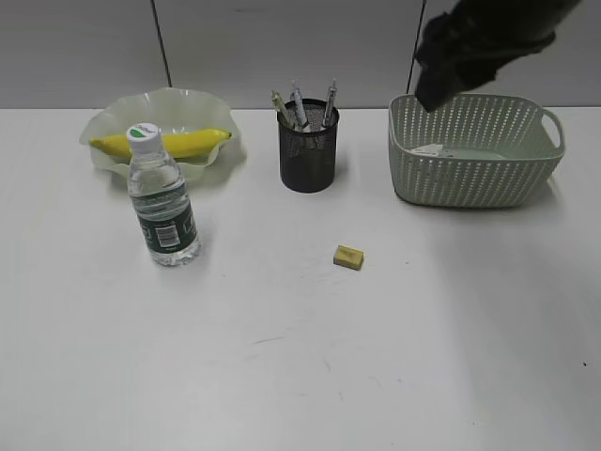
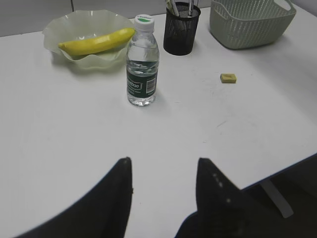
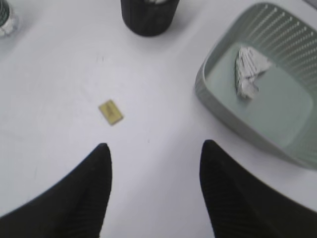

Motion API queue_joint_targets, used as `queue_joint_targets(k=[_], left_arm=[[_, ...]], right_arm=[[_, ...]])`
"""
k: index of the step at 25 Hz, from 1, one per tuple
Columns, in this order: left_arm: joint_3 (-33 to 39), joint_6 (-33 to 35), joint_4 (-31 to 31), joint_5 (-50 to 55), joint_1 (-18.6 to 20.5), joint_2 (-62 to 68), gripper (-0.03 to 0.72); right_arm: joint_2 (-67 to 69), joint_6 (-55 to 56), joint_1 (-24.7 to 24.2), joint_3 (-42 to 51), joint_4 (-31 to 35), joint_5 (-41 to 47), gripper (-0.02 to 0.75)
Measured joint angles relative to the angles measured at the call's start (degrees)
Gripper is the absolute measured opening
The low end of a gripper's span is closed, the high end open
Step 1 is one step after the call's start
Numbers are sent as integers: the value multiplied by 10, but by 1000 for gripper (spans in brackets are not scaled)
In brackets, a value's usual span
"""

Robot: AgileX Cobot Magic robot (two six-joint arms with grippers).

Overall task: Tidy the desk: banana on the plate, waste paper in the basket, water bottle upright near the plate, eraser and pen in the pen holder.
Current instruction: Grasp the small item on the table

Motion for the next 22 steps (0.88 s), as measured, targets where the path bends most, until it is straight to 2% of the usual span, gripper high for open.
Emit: queue_joint_targets(k=[10, 15, 22], left_arm=[[0, 0, 0, 0, 0, 0, 321], [0, 0, 0, 0, 0, 0, 321], [0, 0, 1, 0, 0, 0, 321]], right_arm=[[-262, 35, 0, 253, -4, 28, 454], [-429, 67, 0, 385, -4, 47, 454], [-687, 73, 0, 516, -9, 58, 454]])
